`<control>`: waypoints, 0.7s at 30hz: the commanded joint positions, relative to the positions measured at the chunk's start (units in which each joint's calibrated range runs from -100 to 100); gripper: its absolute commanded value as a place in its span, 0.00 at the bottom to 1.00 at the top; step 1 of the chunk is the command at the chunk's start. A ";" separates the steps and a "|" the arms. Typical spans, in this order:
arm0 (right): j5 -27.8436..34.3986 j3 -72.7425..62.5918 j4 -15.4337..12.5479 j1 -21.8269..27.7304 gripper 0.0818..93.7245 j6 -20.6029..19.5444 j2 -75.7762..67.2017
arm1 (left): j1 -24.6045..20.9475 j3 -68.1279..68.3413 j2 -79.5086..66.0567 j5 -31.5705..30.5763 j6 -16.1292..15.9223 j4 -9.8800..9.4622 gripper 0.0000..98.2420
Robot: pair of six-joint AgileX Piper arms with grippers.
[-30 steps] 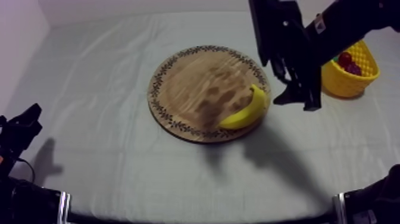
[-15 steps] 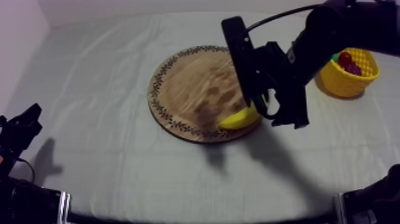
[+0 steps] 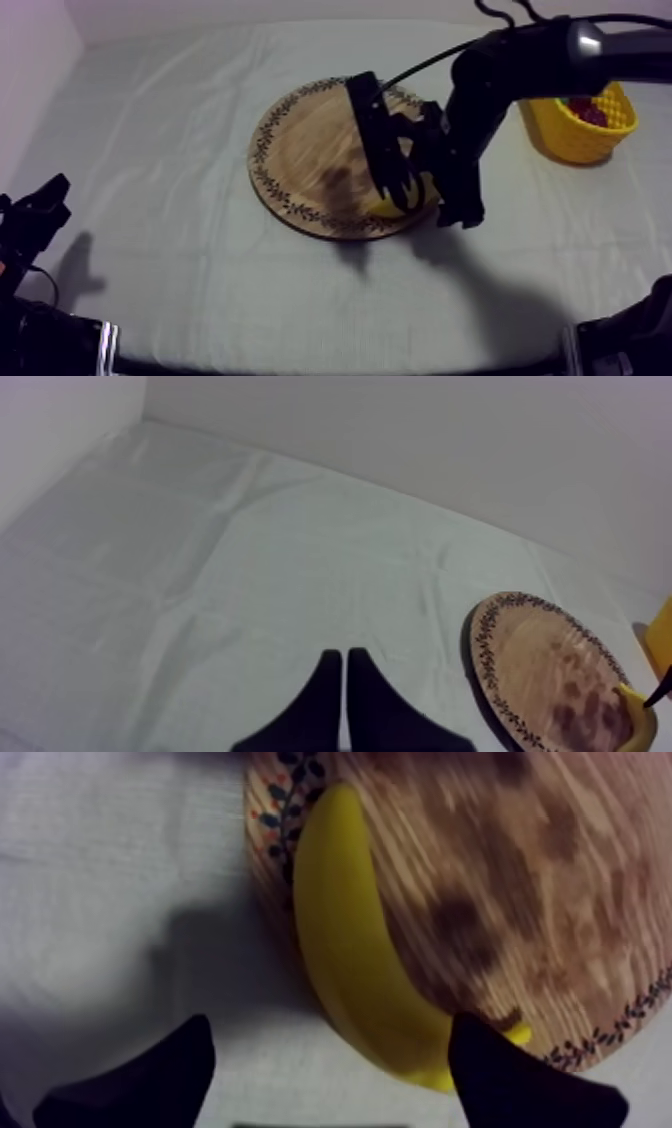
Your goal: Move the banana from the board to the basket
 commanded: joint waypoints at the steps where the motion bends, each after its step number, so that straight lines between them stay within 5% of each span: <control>1: -1.41 0.31 0.45 -0.05 0.79 -0.49 1.43 | 0.02 0.00 0.00 0.00 0.02 0.02 0.00; 12: -5.25 -0.25 1.84 -0.57 0.64 -2.11 4.95 | 0.02 0.00 0.00 0.00 0.02 0.02 0.00; 21: -5.73 0.11 3.40 -1.53 0.27 -2.66 5.06 | 0.02 0.00 0.00 0.00 0.02 0.02 0.00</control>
